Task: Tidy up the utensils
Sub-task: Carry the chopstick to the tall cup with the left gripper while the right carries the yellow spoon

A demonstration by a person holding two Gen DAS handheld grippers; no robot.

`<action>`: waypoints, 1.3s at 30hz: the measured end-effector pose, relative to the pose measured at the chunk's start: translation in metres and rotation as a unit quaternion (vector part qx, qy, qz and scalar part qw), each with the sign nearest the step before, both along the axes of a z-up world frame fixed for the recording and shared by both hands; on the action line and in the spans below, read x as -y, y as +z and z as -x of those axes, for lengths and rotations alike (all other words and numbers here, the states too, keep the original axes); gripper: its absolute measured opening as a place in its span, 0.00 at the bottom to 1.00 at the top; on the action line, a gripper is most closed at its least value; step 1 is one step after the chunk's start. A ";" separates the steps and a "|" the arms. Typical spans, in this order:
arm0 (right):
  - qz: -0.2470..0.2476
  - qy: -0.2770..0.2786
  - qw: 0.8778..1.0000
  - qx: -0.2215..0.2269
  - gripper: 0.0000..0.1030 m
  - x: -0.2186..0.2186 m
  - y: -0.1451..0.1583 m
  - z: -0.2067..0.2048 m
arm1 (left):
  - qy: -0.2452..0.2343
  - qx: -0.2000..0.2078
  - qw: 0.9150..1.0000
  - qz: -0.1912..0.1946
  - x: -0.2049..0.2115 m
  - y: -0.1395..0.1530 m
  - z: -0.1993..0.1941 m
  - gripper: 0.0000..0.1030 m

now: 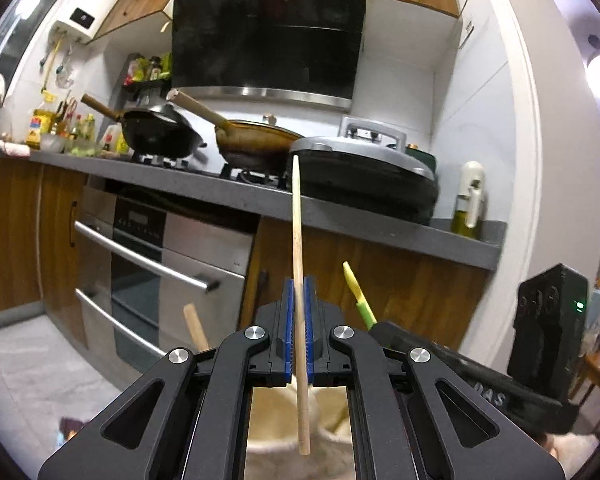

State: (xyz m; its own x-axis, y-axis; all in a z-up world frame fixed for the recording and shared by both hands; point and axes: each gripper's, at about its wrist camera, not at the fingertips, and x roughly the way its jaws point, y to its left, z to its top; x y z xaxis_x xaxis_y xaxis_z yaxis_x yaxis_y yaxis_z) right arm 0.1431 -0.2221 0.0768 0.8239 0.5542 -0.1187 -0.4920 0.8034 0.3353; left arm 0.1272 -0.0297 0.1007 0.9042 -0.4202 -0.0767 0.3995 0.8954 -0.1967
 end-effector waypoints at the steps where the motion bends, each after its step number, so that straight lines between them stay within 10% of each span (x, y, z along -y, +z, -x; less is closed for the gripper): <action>1: 0.004 0.000 1.000 -0.001 0.10 -0.001 -0.001 -0.002 | 0.002 0.002 1.000 -0.007 0.003 0.000 -0.005 0.05; 12: 0.056 0.000 0.998 -0.005 0.10 -0.018 -0.024 -0.011 | 0.035 0.054 0.995 -0.079 0.018 -0.009 -0.006 0.05; 21: 0.047 0.009 0.999 -0.003 0.10 -0.014 -0.026 -0.008 | -0.017 0.046 0.999 -0.024 0.010 -0.014 0.023 0.05; 39: 0.066 -0.009 0.998 0.012 0.09 -0.018 -0.029 -0.003 | 0.025 0.019 0.998 -0.047 0.006 -0.034 -0.025 0.05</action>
State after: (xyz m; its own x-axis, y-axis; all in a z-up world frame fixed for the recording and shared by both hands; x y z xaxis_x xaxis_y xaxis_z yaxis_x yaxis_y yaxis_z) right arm 0.1466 -0.2038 0.0475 0.8372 0.5196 -0.1703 -0.4831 0.8488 0.2148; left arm 0.1520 -0.0358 0.0662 0.9269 -0.3666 -0.0798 0.3589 0.9284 -0.0966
